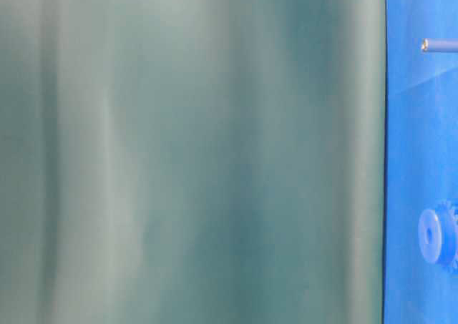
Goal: Insert the shaft placed at a random location into the center hole of the small gear at another random location.
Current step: 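Move the right gripper left toward the upright silver shaft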
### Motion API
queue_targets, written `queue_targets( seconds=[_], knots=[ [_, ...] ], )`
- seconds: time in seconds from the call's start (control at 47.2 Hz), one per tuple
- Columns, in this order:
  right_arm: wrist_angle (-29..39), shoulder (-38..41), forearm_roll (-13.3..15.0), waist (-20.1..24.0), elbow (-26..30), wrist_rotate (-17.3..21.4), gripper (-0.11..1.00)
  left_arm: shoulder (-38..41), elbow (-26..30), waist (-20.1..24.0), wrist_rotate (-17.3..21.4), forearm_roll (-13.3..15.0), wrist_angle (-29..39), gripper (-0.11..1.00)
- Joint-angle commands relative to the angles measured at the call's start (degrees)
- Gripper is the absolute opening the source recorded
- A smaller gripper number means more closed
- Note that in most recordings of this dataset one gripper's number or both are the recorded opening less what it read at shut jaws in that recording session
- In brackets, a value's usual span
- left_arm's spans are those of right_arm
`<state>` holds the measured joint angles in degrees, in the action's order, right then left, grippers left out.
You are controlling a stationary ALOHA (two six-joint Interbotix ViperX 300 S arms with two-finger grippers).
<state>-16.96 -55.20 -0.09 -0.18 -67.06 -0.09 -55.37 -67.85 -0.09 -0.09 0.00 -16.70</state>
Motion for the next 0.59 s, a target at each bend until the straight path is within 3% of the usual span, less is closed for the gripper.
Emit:
queue_targets(
  seconds=[0.0, 0.127, 0.318, 0.572],
  knots=[
    [0.00, 0.26, 0.26, 0.18, 0.88, -0.79, 0.00, -0.09, 1.41, -1.32, -1.05, 0.09, -0.79, 0.00],
    [1.67, 0.79, 0.00, -0.62, 1.41, -0.35, -0.06, -0.70, 1.41, -1.32, -1.14, 0.00, -0.35, 0.00],
    [1.05, 2.72, -0.62, -3.87, 0.88, -0.18, -0.06, -1.05, 1.23, -1.32, -0.97, 0.00, 0.00, 0.00],
    [-7.82, 13.45, -2.29, -8.96, -0.62, 0.35, -0.03, -1.14, 0.88, -1.32, -1.14, 0.00, 0.09, 0.00]
  ],
)
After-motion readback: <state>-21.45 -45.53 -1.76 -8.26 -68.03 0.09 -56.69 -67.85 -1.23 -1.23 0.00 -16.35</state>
